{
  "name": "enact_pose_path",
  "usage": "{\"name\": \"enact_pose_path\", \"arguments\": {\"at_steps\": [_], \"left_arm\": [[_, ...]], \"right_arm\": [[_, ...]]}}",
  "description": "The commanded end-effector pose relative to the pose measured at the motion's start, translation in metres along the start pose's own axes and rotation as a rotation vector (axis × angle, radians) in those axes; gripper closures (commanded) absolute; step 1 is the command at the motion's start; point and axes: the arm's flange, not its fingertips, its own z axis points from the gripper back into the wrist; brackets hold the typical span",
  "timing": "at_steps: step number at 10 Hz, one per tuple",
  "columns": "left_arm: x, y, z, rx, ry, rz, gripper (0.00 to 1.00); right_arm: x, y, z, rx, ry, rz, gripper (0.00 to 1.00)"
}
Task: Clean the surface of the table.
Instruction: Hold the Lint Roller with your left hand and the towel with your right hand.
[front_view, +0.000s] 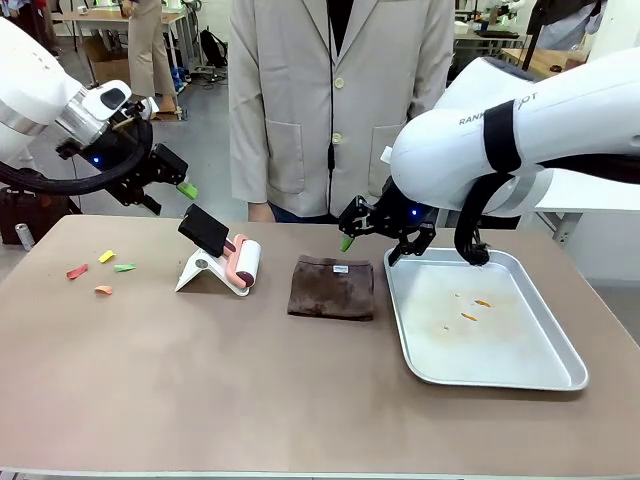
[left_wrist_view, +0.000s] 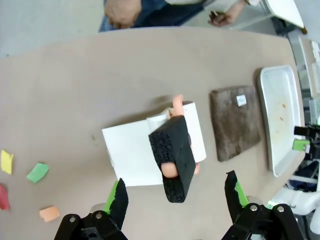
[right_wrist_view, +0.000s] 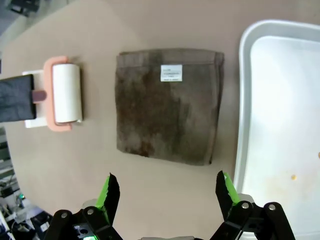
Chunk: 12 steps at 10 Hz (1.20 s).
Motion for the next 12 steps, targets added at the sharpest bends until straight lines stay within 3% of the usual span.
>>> {"name": "enact_pose_path", "arguments": {"at_steps": [1, 8, 12], "left_arm": [[-0.002, 0.009, -0.008, -0.079, 0.063, -0.025, 0.00], [0.017, -0.022, -0.051, -0.085, 0.104, 0.011, 0.00], [0.017, -0.022, -0.052, -0.087, 0.077, 0.078, 0.00]], "right_arm": [[0.012, -0.002, -0.015, -0.033, 0.040, 0.004, 0.00], [0.049, 0.009, -0.087, -0.090, 0.129, -0.023, 0.00], [0.053, 0.014, -0.099, -0.093, 0.136, -0.036, 0.00]]}}
